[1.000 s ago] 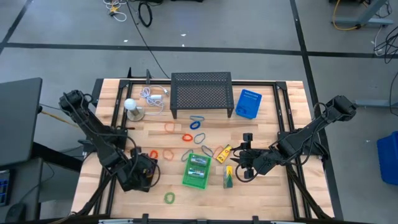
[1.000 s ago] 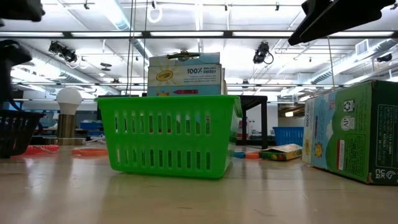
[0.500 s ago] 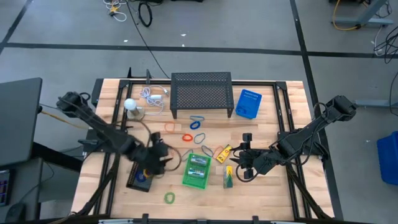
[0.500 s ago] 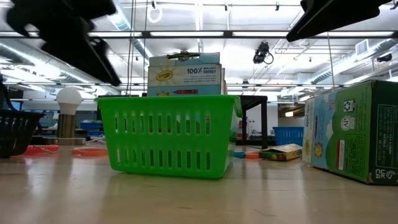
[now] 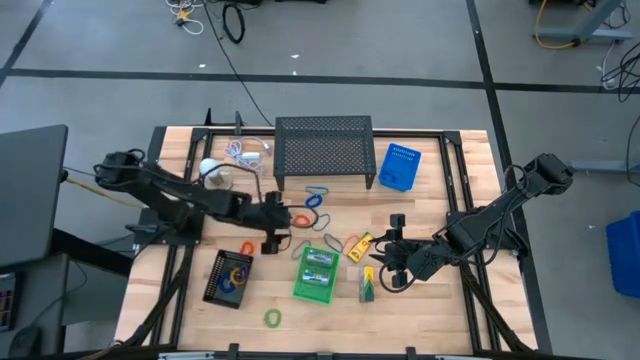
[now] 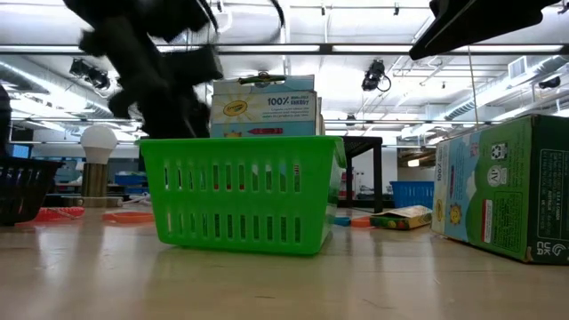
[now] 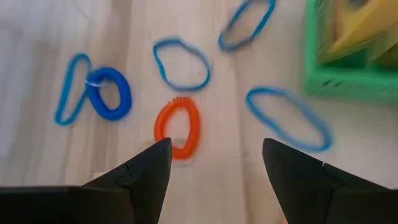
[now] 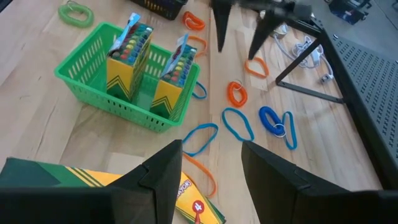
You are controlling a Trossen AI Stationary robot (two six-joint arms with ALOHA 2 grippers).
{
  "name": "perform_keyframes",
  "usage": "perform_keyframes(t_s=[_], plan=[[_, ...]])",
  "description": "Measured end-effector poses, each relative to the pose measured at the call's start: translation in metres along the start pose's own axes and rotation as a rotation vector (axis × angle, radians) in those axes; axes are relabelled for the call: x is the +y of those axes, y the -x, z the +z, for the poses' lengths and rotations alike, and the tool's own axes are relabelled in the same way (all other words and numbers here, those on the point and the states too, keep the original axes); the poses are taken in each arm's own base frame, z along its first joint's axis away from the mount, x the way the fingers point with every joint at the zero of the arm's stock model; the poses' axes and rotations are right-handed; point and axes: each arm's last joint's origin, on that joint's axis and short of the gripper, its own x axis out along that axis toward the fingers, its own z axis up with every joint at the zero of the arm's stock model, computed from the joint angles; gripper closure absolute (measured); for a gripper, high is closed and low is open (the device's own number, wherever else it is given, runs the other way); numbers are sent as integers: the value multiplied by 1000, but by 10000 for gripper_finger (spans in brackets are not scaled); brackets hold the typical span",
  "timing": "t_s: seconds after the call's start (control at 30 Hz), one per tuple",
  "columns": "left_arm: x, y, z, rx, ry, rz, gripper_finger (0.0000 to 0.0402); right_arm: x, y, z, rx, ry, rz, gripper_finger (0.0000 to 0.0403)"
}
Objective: Pick & Place Office Desk Supplies
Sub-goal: Put the orange spring keychain into the black bin
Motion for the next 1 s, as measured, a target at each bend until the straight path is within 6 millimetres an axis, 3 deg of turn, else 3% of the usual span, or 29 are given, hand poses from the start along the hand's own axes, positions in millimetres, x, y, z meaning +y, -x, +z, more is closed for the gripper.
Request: perform_keyframes(t_s=[0.23, 0.7, 1.0], plan=[[15, -30, -11, 123, -115, 0, 145, 0, 0, 0, 1, -17, 0, 227], [13, -42, 6, 98, -264, -70, 151, 0, 0, 0, 3, -22, -1, 227], [11, -54, 2, 139, -322, -87, 159, 0, 0, -1, 11, -32, -2, 227]])
